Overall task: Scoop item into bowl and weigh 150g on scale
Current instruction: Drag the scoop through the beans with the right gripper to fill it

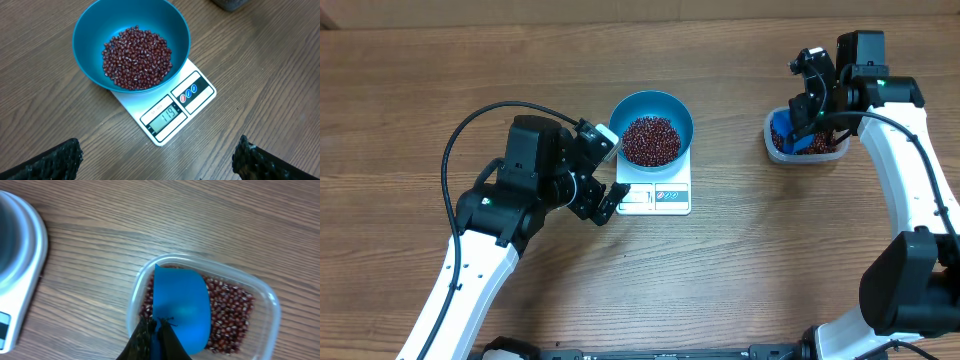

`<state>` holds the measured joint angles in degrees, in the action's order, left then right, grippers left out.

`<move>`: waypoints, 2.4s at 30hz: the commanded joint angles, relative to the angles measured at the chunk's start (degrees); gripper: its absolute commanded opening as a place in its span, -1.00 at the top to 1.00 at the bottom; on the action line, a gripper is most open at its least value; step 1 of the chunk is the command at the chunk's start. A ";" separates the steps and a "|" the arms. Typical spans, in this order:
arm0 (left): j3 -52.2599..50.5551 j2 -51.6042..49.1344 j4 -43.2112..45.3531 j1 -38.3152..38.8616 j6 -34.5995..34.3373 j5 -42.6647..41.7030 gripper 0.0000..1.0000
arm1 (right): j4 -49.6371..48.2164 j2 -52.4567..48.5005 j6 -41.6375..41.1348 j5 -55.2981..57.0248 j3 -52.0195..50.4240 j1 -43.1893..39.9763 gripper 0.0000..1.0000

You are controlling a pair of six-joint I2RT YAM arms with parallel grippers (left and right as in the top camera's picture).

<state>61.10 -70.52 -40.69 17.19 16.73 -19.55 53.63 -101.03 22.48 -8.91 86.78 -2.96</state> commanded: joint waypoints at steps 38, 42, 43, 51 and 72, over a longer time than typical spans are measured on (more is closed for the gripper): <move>-0.55 -0.35 0.20 -0.24 0.87 -1.03 -0.99 | -3.43 2.01 -2.47 15.91 0.63 0.26 0.92; -0.55 -0.35 0.20 -0.24 0.87 -1.03 -0.99 | -4.09 2.01 -2.49 15.80 0.61 0.28 0.93; -0.55 -0.35 0.20 -0.24 0.87 -1.03 -0.99 | -3.93 2.01 -2.51 15.74 0.59 0.28 0.92; -0.55 -0.35 0.20 -0.24 0.87 -1.03 -0.99 | -5.86 1.88 -2.51 12.28 -4.68 0.39 0.92; -0.55 -0.35 0.20 -0.24 0.87 -1.03 -0.98 | -6.38 1.92 -6.36 -6.80 -5.29 -0.66 0.93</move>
<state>61.10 -70.52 -40.69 17.19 16.73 -19.55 47.62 -100.88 18.04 -8.43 81.95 -3.14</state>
